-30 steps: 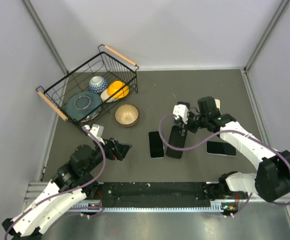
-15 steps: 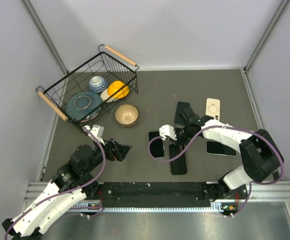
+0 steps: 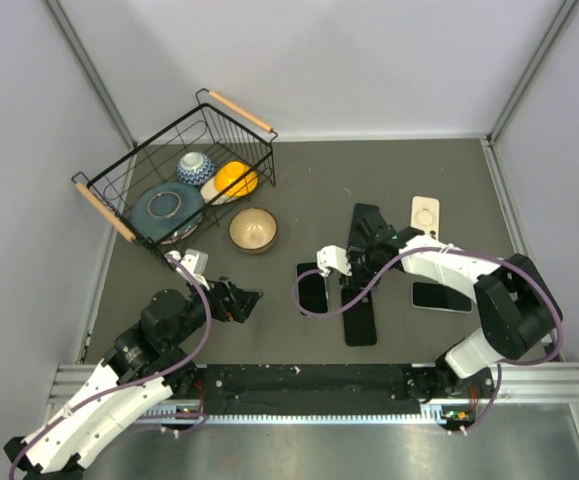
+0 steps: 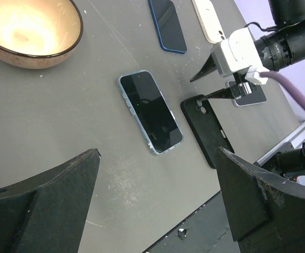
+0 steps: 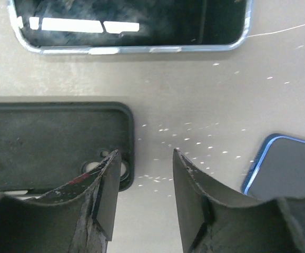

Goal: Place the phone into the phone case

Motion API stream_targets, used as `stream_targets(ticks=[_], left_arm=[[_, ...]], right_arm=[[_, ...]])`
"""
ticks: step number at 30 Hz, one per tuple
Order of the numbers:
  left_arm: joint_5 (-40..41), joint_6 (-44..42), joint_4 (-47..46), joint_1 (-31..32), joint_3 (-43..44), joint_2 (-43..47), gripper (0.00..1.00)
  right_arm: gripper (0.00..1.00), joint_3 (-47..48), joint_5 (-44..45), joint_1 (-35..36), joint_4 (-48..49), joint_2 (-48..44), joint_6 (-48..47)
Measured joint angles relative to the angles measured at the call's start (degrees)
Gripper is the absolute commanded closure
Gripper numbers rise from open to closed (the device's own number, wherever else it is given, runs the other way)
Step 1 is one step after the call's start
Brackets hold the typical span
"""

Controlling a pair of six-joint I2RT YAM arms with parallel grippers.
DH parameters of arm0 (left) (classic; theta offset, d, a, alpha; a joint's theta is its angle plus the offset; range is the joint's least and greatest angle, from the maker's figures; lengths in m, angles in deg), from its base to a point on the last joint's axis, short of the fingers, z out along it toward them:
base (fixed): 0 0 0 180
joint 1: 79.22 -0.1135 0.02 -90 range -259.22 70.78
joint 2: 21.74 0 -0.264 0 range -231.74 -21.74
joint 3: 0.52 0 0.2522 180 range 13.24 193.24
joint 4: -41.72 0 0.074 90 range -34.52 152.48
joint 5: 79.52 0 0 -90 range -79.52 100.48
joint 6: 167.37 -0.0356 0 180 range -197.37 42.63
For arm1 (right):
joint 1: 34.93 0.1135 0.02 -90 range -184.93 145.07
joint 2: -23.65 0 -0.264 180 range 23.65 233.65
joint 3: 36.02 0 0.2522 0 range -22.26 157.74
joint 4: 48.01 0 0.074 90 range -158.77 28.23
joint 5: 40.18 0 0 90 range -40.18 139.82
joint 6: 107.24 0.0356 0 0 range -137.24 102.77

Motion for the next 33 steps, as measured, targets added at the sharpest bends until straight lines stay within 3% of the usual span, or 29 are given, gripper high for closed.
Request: stream_targets(ticks=[3,8,18,25,33], left_arm=[[0.0,0.0,0.0,0.0,0.0,0.0,0.02],[0.1,0.0,1.4,0.0,0.6,-0.3,0.01],[2.4,-1.7,5.3,0.0,7.4,-2.9,0.01],[4.2,-3.8,7.8,0.0,9.9,-4.9,0.01],[4.4,-4.4,8.0,0.0,9.9,-4.4,0.01]], right_arm=[[0.40,0.3,-0.3,0.0,2.3,-0.8,3.2],[0.39,2.3,1.8,0.0,8.1,-2.1,16.0],[0.19,11.7,20.7,-1.2,18.9,4.7,43.7],[0.17,19.3,27.3,-6.6,17.8,10.5,63.6],[0.15,36.7,35.9,-9.9,8.3,24.7,79.7]])
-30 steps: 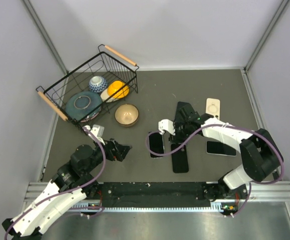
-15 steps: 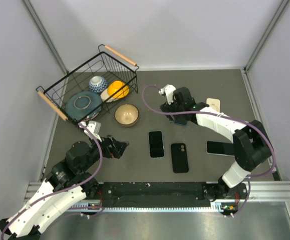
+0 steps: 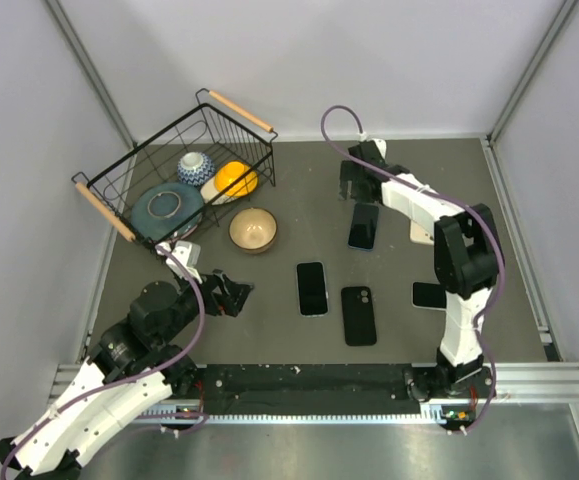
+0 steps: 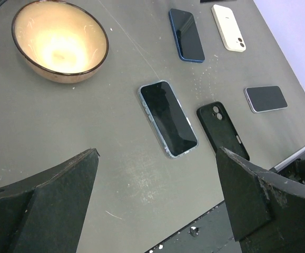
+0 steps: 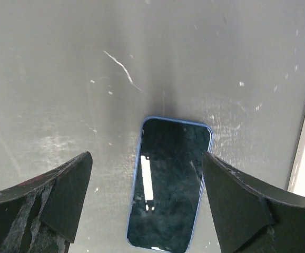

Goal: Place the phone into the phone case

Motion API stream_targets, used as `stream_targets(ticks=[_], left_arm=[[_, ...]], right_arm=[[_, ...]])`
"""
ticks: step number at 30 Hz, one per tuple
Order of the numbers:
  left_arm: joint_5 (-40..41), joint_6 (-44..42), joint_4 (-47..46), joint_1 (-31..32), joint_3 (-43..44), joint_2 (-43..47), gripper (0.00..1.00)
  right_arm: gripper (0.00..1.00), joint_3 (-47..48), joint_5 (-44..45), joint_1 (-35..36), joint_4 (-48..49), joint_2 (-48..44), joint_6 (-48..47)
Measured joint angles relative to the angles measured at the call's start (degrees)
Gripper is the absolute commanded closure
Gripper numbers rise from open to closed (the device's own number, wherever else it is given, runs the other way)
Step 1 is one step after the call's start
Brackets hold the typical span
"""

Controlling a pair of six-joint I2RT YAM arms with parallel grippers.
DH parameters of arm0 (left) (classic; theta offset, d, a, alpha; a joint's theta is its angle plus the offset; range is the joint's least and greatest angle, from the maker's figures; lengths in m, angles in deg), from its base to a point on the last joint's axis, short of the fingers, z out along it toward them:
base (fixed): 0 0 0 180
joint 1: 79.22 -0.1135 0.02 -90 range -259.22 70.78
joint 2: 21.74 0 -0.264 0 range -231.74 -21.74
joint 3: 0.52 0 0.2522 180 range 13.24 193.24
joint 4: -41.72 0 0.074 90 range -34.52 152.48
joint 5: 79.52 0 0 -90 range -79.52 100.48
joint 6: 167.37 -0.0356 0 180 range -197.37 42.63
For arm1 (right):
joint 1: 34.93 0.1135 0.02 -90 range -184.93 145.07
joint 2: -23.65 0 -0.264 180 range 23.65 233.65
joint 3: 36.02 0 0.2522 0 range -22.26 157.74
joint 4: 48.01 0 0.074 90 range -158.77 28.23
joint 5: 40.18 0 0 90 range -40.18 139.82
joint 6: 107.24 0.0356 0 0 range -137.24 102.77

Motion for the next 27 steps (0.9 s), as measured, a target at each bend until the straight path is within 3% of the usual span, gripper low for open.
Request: stream_targets(ticks=[11,27], left_arm=[[1.3,-0.1,-0.9,0.0,-1.0,2.2,0.01],[1.5,-0.1,-0.9,0.0,-1.4,2.2,0.01]], right_arm=[[0.14,1.0,6.8,0.0,-7.8,5.3,8.9],[0.19,1.0,3.7,-0.6,-8.0,8.2,10.2]])
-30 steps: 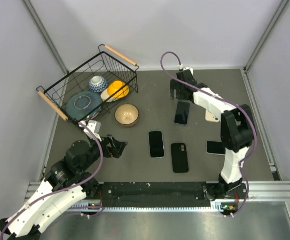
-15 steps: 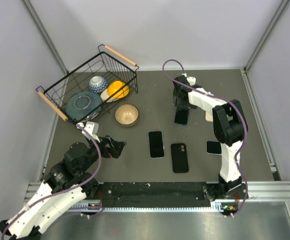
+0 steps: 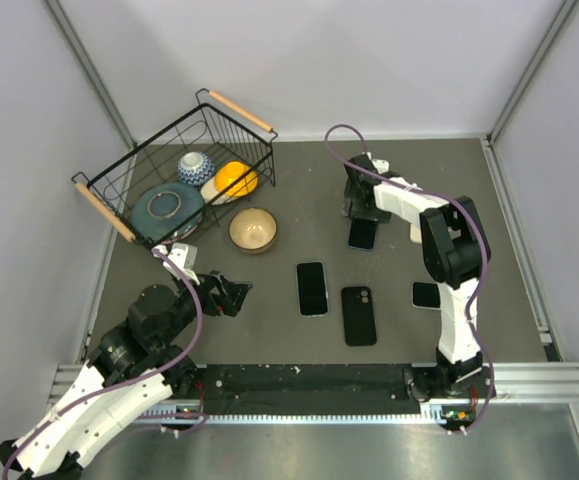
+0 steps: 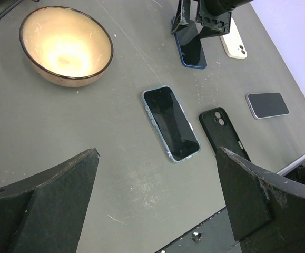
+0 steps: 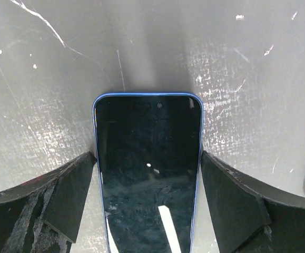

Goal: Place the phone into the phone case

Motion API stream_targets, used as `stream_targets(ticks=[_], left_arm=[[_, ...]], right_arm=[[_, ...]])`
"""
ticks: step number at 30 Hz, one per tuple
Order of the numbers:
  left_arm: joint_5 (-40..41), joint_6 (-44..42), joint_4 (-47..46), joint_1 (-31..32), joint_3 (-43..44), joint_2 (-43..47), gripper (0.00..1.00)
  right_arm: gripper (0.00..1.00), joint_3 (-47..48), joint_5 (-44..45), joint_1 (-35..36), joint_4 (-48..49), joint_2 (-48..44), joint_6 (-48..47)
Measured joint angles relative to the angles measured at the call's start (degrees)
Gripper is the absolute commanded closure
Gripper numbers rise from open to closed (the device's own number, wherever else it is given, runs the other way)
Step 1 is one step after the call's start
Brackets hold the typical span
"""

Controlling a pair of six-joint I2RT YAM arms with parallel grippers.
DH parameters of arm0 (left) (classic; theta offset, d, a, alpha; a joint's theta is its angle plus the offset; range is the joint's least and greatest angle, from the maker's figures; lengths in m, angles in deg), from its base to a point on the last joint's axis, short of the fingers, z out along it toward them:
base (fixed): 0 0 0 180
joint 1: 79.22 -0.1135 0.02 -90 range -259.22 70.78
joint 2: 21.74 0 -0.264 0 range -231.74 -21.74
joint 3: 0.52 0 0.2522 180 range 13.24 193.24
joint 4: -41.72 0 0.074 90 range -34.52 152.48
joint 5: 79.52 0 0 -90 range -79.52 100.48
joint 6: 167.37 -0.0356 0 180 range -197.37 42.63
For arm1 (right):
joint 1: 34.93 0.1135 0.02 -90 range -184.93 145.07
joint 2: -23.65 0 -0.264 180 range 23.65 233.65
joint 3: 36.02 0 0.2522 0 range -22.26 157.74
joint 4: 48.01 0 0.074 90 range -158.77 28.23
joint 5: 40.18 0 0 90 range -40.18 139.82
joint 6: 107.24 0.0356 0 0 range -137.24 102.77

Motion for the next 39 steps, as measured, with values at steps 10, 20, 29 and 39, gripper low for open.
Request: stream_targets(ticks=[10,20,29,39], left_arm=[[0.3,0.0,0.0,0.0,0.0,0.0,0.01],[0.4,0.0,-0.1,0.0,0.0,0.2,0.01],[0.3,0.0,-0.3,0.0,-0.4,1.6,0.01],[0.3,0.0,-0.3,0.0,-0.4,1.7,0.01]], right_arm=[[0.46,-1.2,-0.9,-0.3,1.7,-0.4,-0.9],[0.57,-6.7,-5.1,-0.6,5.5,-4.0,-6.4],[0.63,-13.6,-12.1,-0.8,1.4,-12.8,-14.9],[0.63,-21.2,-17.9,-0.8,-2.2,-26.0,-15.8]])
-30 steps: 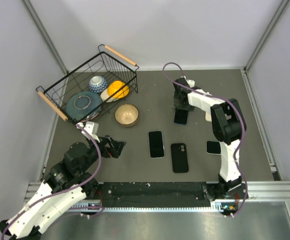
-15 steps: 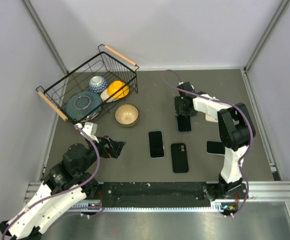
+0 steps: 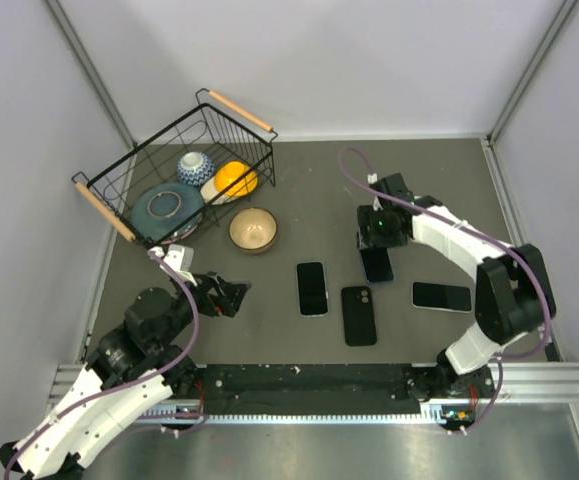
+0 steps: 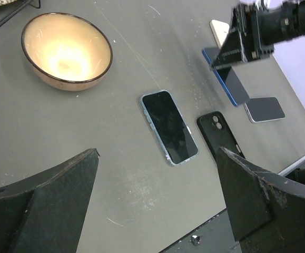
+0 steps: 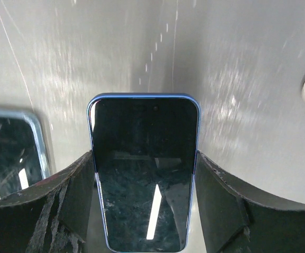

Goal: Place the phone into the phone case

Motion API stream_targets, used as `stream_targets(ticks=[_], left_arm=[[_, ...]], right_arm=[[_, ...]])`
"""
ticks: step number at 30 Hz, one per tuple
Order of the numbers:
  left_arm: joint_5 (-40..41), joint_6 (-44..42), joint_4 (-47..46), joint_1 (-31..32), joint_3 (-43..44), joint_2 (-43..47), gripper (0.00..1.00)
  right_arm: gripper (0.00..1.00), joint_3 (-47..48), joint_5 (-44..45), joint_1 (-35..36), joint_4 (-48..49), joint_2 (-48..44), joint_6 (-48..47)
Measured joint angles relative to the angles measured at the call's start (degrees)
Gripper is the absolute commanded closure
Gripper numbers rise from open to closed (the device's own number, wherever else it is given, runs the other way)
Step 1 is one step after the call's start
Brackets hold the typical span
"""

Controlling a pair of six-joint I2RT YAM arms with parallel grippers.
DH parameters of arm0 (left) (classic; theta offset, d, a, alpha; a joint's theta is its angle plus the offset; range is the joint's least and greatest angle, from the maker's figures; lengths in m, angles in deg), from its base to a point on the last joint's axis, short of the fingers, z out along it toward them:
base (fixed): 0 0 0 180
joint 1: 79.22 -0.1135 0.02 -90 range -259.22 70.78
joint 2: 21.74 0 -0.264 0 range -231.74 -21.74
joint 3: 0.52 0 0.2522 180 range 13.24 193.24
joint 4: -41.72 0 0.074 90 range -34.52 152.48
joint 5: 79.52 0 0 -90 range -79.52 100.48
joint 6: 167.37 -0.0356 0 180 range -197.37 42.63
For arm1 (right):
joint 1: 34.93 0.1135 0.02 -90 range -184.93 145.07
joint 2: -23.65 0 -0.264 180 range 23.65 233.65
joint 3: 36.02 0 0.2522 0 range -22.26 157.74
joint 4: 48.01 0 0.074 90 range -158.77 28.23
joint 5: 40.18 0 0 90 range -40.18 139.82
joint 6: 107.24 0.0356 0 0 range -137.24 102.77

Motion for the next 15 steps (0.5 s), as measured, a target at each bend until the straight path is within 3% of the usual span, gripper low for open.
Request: stream_targets(ticks=[7,15], left_arm=[[0.1,0.0,0.0,0.0,0.0,0.3,0.01],[0.1,0.0,0.0,0.0,-0.1,0.3,0.01]], right_arm=[[0.63,-15.7,-3.6,1.9,1.6,-13.3,7.0],[0.63,-27.7,-4.1,9.6,7.9,-23.4,17.1]])
